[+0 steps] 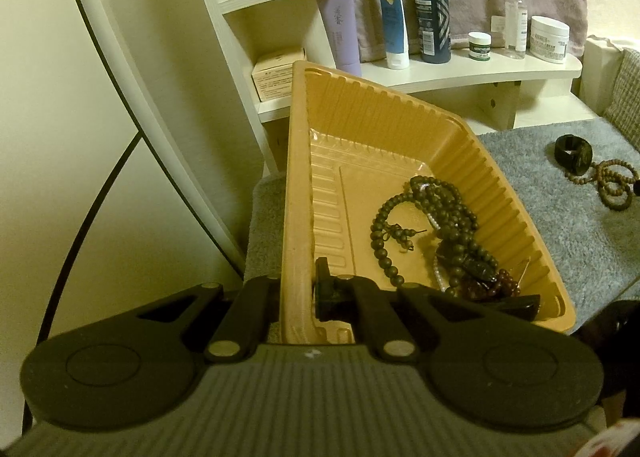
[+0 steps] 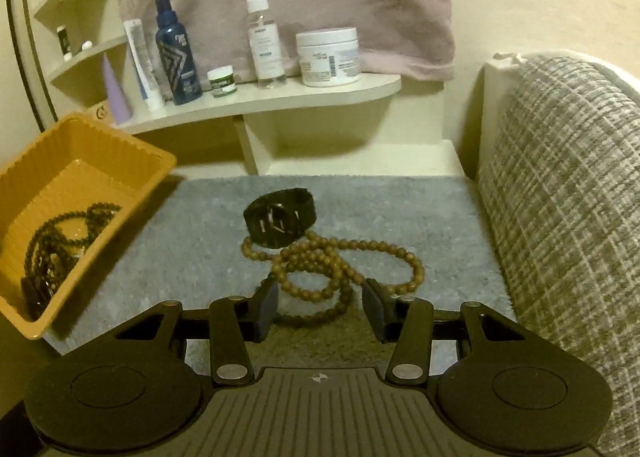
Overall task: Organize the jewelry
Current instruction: 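Grasp the black watch on the towel with the right tool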
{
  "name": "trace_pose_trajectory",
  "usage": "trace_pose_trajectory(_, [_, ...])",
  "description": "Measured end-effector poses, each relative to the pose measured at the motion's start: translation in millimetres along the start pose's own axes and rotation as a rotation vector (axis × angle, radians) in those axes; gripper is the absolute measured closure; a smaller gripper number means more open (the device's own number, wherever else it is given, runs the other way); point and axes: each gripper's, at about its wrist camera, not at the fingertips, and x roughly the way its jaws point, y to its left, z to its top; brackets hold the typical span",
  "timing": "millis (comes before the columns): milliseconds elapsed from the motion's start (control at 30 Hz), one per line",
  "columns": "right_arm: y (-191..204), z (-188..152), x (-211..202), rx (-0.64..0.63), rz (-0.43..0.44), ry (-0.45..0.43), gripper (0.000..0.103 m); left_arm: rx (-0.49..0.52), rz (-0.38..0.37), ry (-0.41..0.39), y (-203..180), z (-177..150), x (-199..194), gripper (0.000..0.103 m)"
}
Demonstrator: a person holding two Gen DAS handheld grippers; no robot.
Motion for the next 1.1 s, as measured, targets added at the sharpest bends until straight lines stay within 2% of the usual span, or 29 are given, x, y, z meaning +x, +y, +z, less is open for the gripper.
trace_pose_trajectory(267, [25.6,6.3,22.2,-0.063,0.0,-0.025,0.054,0.0,0.003,0.004,0.4,0.4,0.5,0.1])
trace_pose_trajectory(433, [43.3,13.0,45.8,-0.091,-0.024,-0.029,0.048,0.001,0.002,0.007,0.5,0.7,0.7,0.1])
trace_pose_trajectory(700, [48.5,22.8,73.8,-0.098,-0.061,-0.044,0.036,-0.002,0.0,0.011,1.5,1.0,1.7,0.1])
trace_pose_trajectory(1033, [47.0,26.0,92.2,-0.079,-0.095,-0.04,0.037,-0.008,-0.003,0.015,2.6,0.9,3.0,0.101])
trace_pose_trajectory(1100, [47.5,25.8,92.2,-0.081,-0.101,-0.042,0.043,-0.007,-0.003,0.015,2.5,0.8,2.9,0.101])
